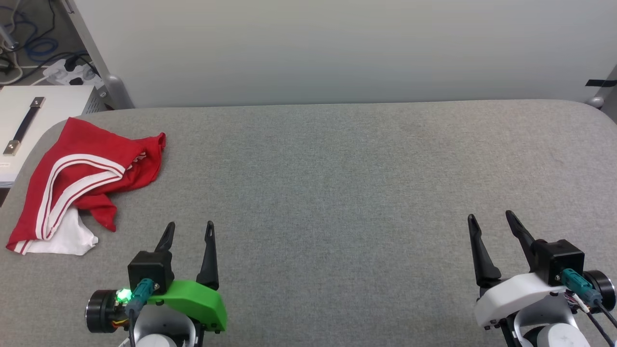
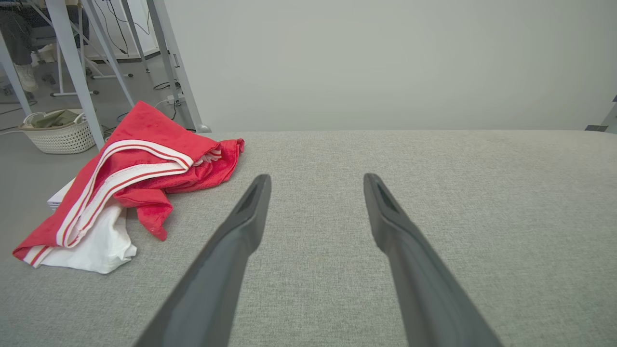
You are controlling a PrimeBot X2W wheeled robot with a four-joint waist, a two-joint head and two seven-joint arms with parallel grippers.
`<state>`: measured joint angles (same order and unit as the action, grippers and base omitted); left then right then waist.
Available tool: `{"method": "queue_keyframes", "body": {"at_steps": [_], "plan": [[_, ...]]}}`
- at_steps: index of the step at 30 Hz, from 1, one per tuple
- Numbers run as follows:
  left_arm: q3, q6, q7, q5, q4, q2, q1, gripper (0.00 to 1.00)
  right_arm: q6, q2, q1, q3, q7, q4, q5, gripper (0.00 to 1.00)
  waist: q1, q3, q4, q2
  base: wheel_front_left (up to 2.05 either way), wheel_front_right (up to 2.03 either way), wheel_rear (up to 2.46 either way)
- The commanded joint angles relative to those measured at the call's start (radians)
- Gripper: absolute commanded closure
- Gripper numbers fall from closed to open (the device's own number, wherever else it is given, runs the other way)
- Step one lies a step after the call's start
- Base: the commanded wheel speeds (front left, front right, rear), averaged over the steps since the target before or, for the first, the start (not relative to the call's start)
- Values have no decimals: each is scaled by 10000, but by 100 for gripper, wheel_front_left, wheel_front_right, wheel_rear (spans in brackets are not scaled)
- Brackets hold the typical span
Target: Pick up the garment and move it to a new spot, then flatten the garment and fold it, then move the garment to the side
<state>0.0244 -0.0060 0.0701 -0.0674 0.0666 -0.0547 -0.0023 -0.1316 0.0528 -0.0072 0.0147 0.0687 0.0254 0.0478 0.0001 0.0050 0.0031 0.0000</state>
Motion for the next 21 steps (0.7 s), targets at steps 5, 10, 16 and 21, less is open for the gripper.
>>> {"method": "queue_keyframes", "body": {"at_steps": [5, 10, 16, 21], "plan": [[41, -75, 177, -187, 95, 15, -121, 0, 3, -9, -19, 17, 215, -24, 123, 0, -1, -7, 18, 0, 0, 0, 0], [53, -84, 282, -244, 73, 17, -130, 0, 4, -10, -14, -20, 319, -50, 149, 0, -1, -8, 42, 0, 0, 0, 0], [82, -136, 407, -318, -26, 19, -129, 0, 4, -11, -9, -40, 441, -131, 185, 0, -1, -18, 68, 0, 0, 0, 0], [107, -154, 508, -404, -68, 21, -104, 0, 4, -12, 2, -30, 541, -230, 227, 0, -1, -17, 87, 0, 0, 0, 0]]}}
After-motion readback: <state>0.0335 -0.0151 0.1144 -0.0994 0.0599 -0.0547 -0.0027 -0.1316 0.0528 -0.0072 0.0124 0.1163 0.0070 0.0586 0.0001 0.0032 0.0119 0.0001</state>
